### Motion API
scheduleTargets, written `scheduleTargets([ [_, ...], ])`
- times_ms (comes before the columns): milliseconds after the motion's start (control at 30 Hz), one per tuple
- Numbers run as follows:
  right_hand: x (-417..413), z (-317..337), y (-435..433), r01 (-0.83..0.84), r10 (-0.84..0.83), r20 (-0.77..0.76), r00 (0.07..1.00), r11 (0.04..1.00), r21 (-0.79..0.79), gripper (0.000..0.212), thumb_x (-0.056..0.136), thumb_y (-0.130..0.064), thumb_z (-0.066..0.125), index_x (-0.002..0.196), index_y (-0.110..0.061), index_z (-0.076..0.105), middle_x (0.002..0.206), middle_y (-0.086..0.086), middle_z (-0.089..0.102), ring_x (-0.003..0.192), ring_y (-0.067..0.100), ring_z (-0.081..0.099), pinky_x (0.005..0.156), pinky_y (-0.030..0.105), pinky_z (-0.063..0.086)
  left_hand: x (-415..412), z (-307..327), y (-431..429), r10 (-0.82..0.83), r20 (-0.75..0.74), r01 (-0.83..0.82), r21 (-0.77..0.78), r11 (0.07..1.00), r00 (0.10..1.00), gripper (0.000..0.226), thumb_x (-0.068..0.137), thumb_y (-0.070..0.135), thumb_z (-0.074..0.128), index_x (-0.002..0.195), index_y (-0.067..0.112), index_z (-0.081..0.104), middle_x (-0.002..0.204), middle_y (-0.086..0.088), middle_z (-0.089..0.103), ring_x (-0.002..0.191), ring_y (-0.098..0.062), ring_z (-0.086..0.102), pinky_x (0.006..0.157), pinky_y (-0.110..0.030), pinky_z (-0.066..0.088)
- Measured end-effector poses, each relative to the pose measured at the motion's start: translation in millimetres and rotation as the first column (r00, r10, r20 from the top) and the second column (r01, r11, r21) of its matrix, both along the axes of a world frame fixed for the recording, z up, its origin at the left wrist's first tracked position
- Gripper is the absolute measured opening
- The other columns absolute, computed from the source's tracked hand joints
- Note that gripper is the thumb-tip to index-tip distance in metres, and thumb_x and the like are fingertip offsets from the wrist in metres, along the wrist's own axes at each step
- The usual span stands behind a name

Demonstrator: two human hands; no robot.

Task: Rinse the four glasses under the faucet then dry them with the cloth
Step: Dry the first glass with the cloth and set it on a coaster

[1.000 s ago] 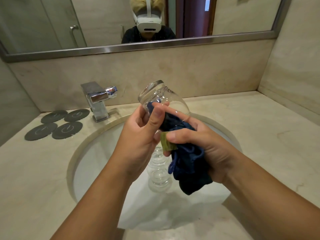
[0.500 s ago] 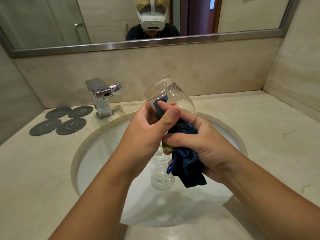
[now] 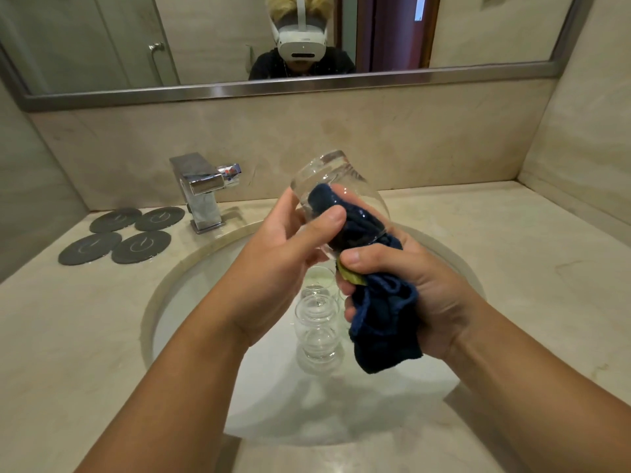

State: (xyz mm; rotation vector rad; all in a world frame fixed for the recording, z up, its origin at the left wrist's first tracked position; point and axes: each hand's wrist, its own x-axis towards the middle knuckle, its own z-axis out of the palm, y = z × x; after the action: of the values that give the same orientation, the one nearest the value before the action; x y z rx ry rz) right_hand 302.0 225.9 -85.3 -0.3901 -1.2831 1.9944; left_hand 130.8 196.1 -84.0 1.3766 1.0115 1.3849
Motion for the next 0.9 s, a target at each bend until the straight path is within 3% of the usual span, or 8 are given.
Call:
scheduleTargets([
  [100, -5, 0, -3, 0.051, -0.057, 0.060, 0.997, 0.995, 0.086, 0.055, 0.080, 0.005, 0.072, 0.118, -0.034, 0.080, 0.079, 0.002, 0.071, 0.063, 0.016, 0.065, 0.056, 0.032, 0.059, 9, -3, 2, 0.049, 0.048, -0.048, -0.040, 0.998, 0.998, 0.057, 0.093, 0.047, 0.072, 0.135, 0.011, 0.061, 0.110, -0.009, 0.074, 0.101, -0.021, 0.071, 0.070, -0.026, 0.056],
  [200, -8, -1, -5, 0.068, -0.085, 0.124, 0.989, 0.988, 0.138, 0.055, 0.089, 0.013, 0.067, 0.122, -0.030, 0.076, 0.075, 0.001, 0.070, 0.063, 0.016, 0.064, 0.057, 0.030, 0.059, 14, -8, 5, 0.135, 0.057, -0.132, -0.052, 0.990, 0.989, 0.071, 0.074, 0.059, 0.080, 0.127, 0.015, 0.065, 0.102, 0.001, 0.077, 0.097, -0.016, 0.076, 0.069, -0.022, 0.056],
  [333, -2, 1, -4, -0.008, 0.003, 0.089, 0.996, 0.998, 0.057, 0.063, 0.078, 0.006, 0.074, 0.124, -0.037, 0.077, 0.069, 0.005, 0.062, 0.062, 0.015, 0.062, 0.055, 0.030, 0.058, 8, -12, 6, 0.143, 0.056, -0.141, -0.037, 0.989, 0.988, 0.089, 0.066, 0.067, 0.093, 0.133, 0.017, 0.063, 0.119, -0.004, 0.077, 0.118, -0.025, 0.073, 0.095, -0.044, 0.058],
  [433, 2, 1, 0, -0.081, 0.082, 0.009, 0.997, 0.996, -0.027, 0.065, 0.071, -0.004, 0.075, 0.129, -0.033, 0.075, 0.072, 0.003, 0.060, 0.062, 0.013, 0.062, 0.053, 0.029, 0.056, 6, -9, 3, 0.084, 0.046, -0.084, 0.010, 0.996, 0.995, 0.099, 0.063, 0.071, 0.091, 0.139, 0.017, 0.059, 0.123, -0.006, 0.074, 0.116, -0.028, 0.071, 0.084, -0.041, 0.056],
  [567, 2, -1, 1, -0.049, 0.047, -0.022, 0.999, 0.996, -0.079, 0.060, 0.071, -0.008, 0.078, 0.126, -0.031, 0.076, 0.073, 0.005, 0.056, 0.060, 0.013, 0.062, 0.051, 0.029, 0.055, 5, -9, 5, 0.057, 0.049, -0.059, 0.024, 0.998, 0.997, 0.109, 0.070, 0.060, 0.090, 0.158, 0.025, 0.038, 0.138, 0.000, 0.072, 0.133, -0.025, 0.067, 0.114, -0.048, 0.050],
  [700, -3, 1, -1, 0.024, -0.024, 0.012, 1.000, 0.999, -0.042, 0.052, 0.079, -0.006, 0.074, 0.124, -0.034, 0.078, 0.070, 0.004, 0.059, 0.059, 0.013, 0.062, 0.051, 0.030, 0.055, 1, -10, 9, 0.053, -0.019, -0.053, -0.007, 0.999, 0.998, 0.095, 0.081, 0.058, 0.083, 0.161, 0.042, 0.034, 0.150, -0.007, 0.061, 0.135, -0.022, 0.065, 0.116, -0.053, 0.047],
  [767, -4, 0, -2, 0.042, -0.041, 0.034, 0.999, 0.999, -0.015, 0.049, 0.077, -0.007, 0.075, 0.120, -0.031, 0.079, 0.071, 0.003, 0.064, 0.059, 0.014, 0.062, 0.051, 0.031, 0.056, 4, -10, 8, 0.059, 0.013, -0.059, -0.018, 0.998, 0.998, 0.092, 0.079, 0.059, 0.079, 0.160, 0.039, 0.037, 0.142, -0.005, 0.067, 0.129, -0.019, 0.068, 0.105, -0.045, 0.054],
  [900, -5, -1, -2, 0.037, -0.043, 0.082, 0.996, 0.997, 0.070, 0.047, 0.081, 0.001, 0.074, 0.120, -0.024, 0.079, 0.072, 0.007, 0.066, 0.062, 0.018, 0.064, 0.053, 0.033, 0.058, 16, -10, 7, 0.154, 0.087, -0.155, 0.005, 0.988, 0.984, 0.080, 0.077, 0.056, 0.080, 0.146, 0.023, 0.053, 0.124, 0.002, 0.076, 0.122, -0.016, 0.072, 0.102, -0.038, 0.057],
])
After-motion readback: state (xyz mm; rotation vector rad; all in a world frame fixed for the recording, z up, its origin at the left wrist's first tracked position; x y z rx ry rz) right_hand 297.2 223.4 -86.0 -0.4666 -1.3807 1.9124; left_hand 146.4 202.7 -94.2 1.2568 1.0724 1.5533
